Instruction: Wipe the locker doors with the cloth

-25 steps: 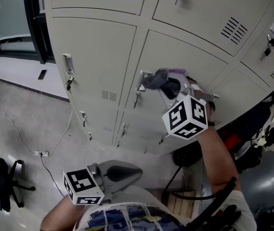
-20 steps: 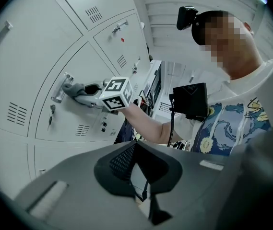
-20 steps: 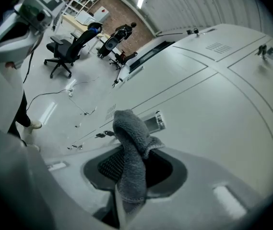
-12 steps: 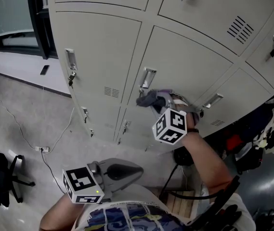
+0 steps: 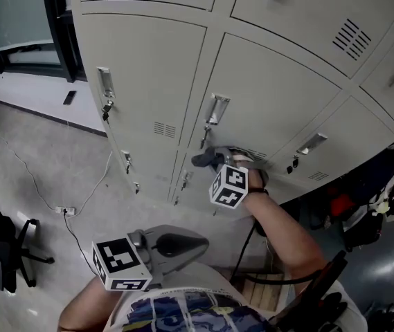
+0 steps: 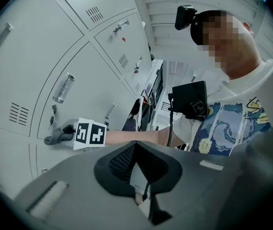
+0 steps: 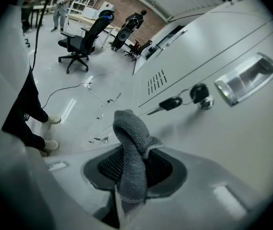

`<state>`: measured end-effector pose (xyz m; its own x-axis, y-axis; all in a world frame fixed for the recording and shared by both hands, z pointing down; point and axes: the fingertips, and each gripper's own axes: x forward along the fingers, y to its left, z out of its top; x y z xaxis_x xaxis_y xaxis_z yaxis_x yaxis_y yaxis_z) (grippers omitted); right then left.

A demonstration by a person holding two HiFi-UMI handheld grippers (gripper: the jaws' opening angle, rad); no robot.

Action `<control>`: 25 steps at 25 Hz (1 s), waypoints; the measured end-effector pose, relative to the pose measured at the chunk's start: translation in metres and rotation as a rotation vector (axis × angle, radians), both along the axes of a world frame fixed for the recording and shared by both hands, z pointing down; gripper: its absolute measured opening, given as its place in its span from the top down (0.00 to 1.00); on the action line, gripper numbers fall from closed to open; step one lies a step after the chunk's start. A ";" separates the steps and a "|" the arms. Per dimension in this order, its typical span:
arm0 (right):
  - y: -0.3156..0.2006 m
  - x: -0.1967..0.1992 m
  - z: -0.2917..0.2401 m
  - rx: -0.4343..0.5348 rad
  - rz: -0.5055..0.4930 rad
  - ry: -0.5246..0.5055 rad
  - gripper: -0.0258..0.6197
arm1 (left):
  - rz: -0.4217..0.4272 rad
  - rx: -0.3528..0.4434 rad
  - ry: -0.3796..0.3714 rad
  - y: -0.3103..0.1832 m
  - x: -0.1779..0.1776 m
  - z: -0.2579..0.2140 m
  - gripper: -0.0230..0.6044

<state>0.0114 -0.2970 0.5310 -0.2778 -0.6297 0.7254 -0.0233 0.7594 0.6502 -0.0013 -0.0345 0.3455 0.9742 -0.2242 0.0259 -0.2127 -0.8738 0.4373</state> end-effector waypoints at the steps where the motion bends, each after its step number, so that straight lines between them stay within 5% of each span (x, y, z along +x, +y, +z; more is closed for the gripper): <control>1: 0.000 0.000 0.007 -0.010 0.001 0.005 0.79 | -0.002 0.000 -0.001 0.000 -0.001 0.000 0.96; 7: 0.007 0.000 0.010 -0.068 -0.001 0.019 0.79 | -0.014 0.006 0.000 0.000 -0.005 -0.001 0.96; 11: 0.028 -0.002 -0.059 -0.047 -0.016 -0.025 0.79 | -0.005 0.014 0.012 0.001 -0.007 -0.002 0.96; 20: 0.035 -0.022 -0.304 0.365 -0.079 -0.201 0.79 | 0.035 0.041 0.026 0.005 -0.008 -0.008 0.96; 25: 0.012 -0.028 -0.377 0.555 -0.035 -0.217 0.79 | 0.035 0.050 0.028 0.007 -0.015 -0.012 0.96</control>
